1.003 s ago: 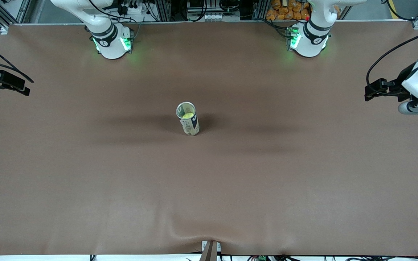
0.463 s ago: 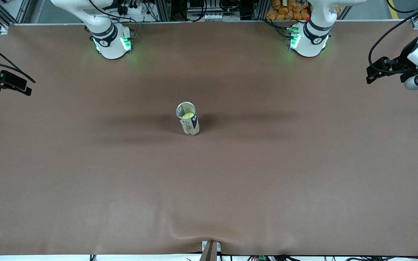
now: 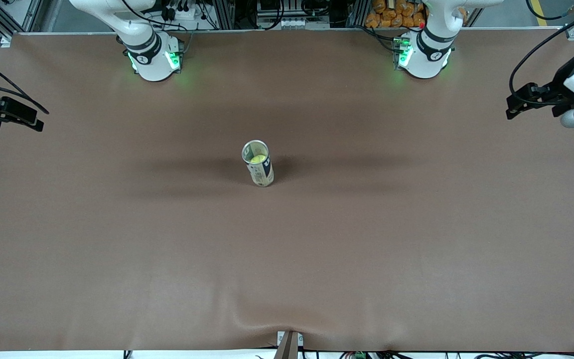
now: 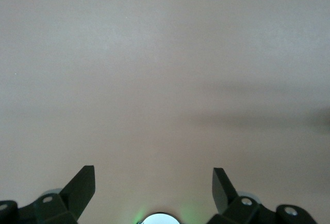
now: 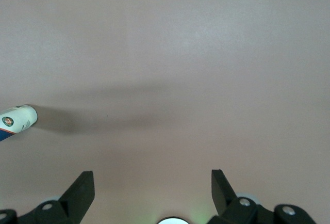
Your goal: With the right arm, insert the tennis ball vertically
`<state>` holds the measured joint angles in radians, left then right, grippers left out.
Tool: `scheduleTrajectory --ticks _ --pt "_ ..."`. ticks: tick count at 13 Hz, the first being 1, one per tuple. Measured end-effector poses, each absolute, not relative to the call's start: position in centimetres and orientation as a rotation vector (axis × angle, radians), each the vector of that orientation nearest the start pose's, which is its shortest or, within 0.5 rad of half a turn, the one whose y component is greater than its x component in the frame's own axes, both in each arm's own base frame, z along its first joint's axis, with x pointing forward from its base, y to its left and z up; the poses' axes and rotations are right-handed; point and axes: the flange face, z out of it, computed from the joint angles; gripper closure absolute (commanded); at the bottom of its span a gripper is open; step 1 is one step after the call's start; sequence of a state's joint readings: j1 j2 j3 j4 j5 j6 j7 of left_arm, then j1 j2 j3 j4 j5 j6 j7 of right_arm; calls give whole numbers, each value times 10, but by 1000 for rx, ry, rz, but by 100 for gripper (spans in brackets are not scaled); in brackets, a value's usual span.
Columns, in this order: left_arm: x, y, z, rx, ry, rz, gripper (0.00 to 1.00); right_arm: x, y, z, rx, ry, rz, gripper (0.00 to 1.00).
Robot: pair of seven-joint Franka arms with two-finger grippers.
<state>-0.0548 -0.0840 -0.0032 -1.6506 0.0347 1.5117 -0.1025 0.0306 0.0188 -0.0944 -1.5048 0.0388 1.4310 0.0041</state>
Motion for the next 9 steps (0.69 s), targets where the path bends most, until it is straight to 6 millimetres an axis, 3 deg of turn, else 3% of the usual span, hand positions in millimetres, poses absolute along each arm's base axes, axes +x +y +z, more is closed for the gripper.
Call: scheduleTrajectory --ticks 3,9 --pt "525 -9 626 -3104 -79 50 0 545 -30 634 -3097 101 141 0" --pt "527 -12 629 -3105 -40 30 0 545 -30 634 -3097 104 141 0"
